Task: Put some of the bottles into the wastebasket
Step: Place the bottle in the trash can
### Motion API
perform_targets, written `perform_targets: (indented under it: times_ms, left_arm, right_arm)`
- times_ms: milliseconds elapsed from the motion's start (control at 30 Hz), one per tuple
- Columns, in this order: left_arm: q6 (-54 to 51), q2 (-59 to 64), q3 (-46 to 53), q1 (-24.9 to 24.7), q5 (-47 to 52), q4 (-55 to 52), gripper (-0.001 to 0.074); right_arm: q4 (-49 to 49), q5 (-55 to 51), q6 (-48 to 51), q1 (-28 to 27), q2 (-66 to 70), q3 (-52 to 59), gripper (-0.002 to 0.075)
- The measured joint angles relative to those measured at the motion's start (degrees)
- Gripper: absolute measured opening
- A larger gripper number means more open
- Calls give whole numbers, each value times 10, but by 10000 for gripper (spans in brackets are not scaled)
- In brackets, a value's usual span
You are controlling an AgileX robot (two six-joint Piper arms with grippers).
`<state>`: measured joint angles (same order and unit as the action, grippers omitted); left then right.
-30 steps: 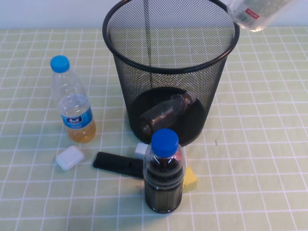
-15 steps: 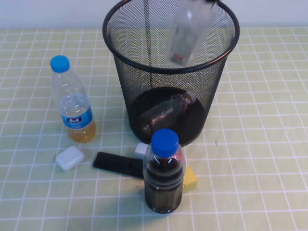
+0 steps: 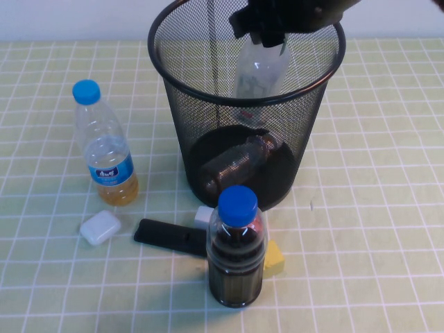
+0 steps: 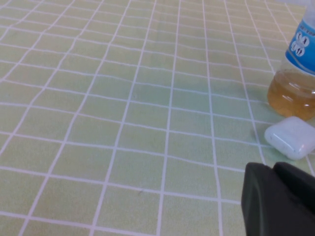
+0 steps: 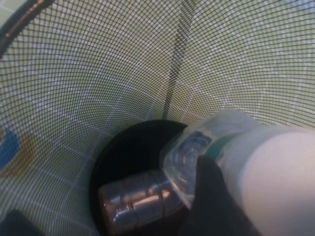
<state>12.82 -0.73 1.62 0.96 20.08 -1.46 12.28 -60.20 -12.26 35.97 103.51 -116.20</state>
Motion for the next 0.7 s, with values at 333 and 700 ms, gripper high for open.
perform_targets:
  times_ms: [333,700]
  left_arm:
    - [2,0,0,0,0,0,1]
    - [3,0,0,0,0,0,1]
  right_arm:
    - [17,-21,5,0,-106,0,360]
    - [19,60,36,0,-80,0,382]
